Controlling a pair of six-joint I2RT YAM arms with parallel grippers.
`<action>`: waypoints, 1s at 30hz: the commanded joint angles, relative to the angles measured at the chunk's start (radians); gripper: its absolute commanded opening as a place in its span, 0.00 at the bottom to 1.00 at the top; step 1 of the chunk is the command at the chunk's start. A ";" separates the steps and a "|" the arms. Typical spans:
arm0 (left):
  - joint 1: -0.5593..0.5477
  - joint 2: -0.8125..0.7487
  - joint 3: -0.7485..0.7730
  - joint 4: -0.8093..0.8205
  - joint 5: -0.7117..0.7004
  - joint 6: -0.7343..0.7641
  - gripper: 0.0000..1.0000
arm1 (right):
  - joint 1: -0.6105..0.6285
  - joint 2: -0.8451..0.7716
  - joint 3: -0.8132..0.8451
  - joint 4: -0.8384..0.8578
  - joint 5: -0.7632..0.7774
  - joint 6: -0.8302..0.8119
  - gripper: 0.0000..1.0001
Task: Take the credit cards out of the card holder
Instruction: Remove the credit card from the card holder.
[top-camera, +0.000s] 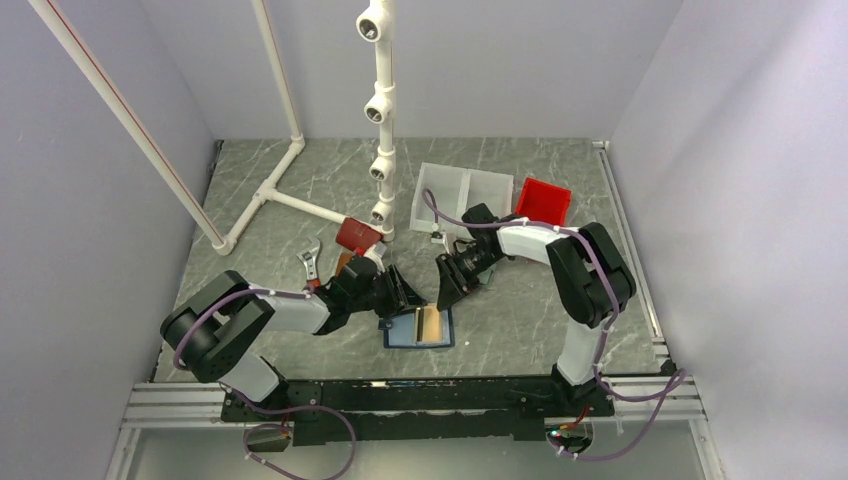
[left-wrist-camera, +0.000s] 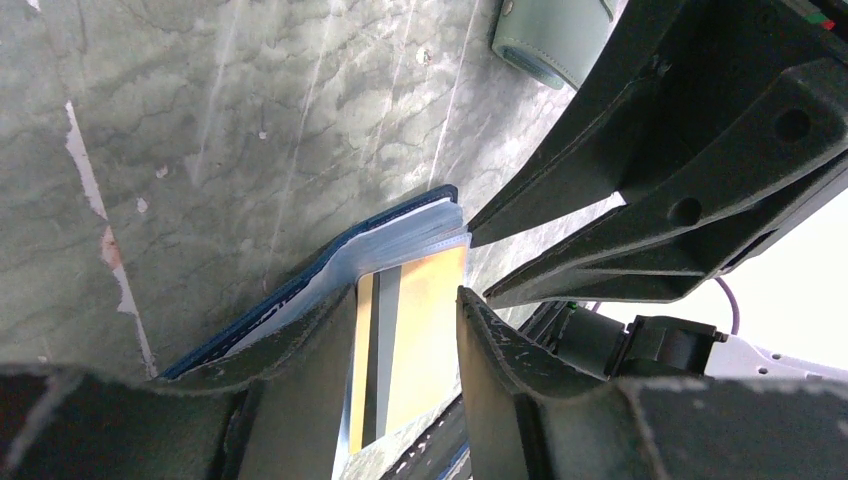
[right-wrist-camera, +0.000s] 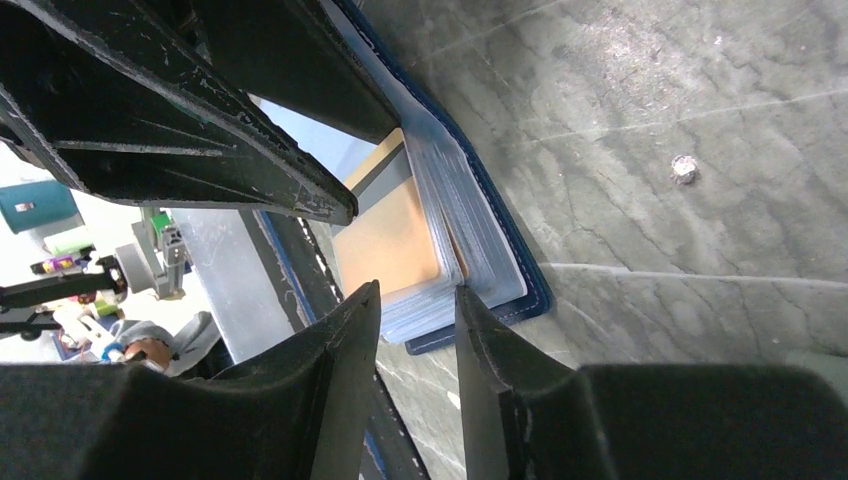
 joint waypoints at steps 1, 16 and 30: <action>-0.007 -0.023 -0.004 0.041 0.002 0.008 0.46 | 0.016 0.008 0.033 -0.010 -0.024 -0.014 0.36; -0.008 -0.056 -0.029 -0.012 -0.038 0.011 0.35 | 0.033 0.009 0.051 -0.042 -0.037 -0.049 0.40; -0.008 -0.073 -0.045 -0.014 -0.038 0.025 0.11 | 0.032 -0.036 0.094 -0.123 -0.010 -0.176 0.42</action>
